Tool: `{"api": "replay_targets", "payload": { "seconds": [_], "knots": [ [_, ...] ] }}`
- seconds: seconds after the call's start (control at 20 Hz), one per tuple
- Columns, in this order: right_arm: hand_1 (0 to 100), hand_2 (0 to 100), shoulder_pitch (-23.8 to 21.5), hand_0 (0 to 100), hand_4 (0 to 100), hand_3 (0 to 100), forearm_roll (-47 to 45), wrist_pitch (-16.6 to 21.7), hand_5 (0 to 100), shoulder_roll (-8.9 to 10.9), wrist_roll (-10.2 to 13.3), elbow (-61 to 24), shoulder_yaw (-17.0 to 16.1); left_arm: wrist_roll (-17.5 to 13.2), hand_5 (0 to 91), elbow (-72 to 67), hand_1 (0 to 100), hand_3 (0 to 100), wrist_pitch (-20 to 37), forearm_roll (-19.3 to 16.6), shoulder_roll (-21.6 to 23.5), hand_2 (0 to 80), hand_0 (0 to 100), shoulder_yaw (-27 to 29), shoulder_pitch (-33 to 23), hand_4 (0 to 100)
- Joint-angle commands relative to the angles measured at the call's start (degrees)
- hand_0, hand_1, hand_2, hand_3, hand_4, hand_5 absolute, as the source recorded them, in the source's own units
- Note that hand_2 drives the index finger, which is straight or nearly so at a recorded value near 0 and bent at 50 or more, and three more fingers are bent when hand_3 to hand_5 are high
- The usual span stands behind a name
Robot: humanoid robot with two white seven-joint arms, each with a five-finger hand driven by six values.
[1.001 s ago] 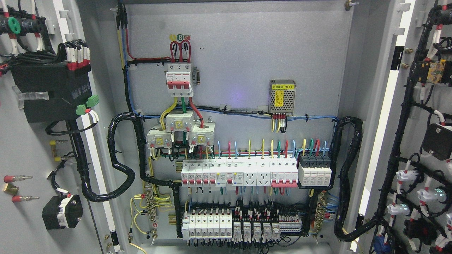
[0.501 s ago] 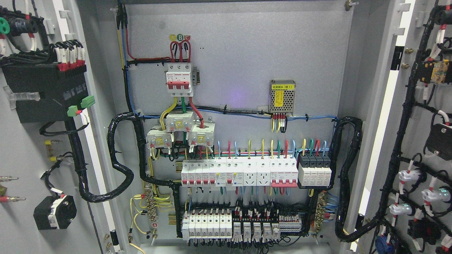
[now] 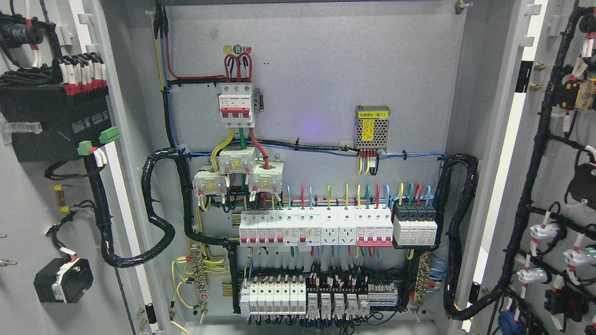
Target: Open door with both hands
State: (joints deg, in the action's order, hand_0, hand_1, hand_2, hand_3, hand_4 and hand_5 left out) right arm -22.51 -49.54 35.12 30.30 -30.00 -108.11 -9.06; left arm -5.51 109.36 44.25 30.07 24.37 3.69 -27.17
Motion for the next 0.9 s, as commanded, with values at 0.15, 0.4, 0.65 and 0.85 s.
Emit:
{"api": "replay_targets", "payload": {
  "seconds": [0.15,0.4,0.65,0.85],
  "knots": [
    [0,0,-0.08,0,0,0,-1.35,0.04,0,2.84,-2.16,3.34,-2.46,-0.2,0.0,-1.86,0,0,34.86,4.47,1.91,0.0,0,6.59,-0.16,4],
    [0,0,0.18,0,0,0,-1.35,0.04,0,2.75,-2.08,3.96,-3.33,-0.11,0.0,-3.18,0,0,34.06,5.88,2.43,0.0,0,8.08,-0.16,4],
    [0,0,-0.08,0,0,0,-1.44,0.74,0,2.57,-2.08,4.22,-4.65,-0.2,0.0,-4.68,0,0,30.82,7.45,2.78,0.0,0,10.89,-0.16,4],
    [0,0,-0.08,0,0,0,-1.44,0.83,0,2.57,-2.26,4.22,-4.92,-0.2,0.0,-5.12,0,0,28.36,8.25,3.49,0.0,0,12.21,-0.08,4]
  ]
}}
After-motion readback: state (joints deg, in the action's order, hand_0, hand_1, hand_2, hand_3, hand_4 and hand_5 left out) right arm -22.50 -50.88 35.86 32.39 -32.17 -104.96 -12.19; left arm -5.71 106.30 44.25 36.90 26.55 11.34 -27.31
